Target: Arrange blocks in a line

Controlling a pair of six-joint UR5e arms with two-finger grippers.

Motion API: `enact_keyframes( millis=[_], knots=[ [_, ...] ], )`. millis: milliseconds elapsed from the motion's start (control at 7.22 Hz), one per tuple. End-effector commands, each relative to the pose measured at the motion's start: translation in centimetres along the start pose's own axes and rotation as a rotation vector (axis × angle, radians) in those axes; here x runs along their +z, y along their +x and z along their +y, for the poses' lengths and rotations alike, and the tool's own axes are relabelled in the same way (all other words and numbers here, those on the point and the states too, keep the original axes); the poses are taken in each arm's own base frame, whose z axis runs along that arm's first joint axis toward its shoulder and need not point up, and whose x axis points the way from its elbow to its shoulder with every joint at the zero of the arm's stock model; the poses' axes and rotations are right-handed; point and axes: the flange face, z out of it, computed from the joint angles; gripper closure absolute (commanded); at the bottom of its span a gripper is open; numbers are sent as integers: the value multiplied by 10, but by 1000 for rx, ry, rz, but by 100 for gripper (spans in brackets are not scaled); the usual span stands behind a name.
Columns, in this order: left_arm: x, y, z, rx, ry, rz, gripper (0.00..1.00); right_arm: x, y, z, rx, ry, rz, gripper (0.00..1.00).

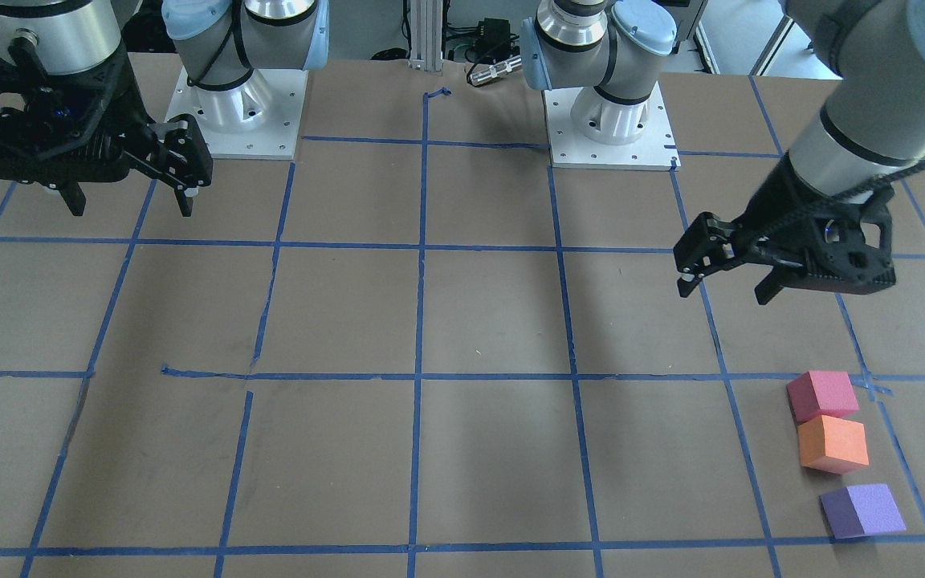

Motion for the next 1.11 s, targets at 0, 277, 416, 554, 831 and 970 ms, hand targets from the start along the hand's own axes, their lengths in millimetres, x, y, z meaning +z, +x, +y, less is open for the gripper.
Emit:
enact_keyframes(
  millis=[0,277,416,554,831,970],
  knots=[
    [-29,36,31,-12,5,4,9,-4,-1,3,4,0,-8,0],
    [-72,43,61,-11,45,4,8,-1,0,7,3,-30,-9,0],
    [-76,44,72,-10,44,-5,8,0,-1,7,-1,-38,-13,0],
    [-70,33,69,-33,31,-10,8,-2,-2,8,-4,-33,-17,0],
    [-75,33,81,-51,-3,-10,8,-5,-13,9,2,-26,-121,0],
    [-81,34,83,-98,2,-12,8,-5,-12,10,3,-29,-120,0]
  ],
)
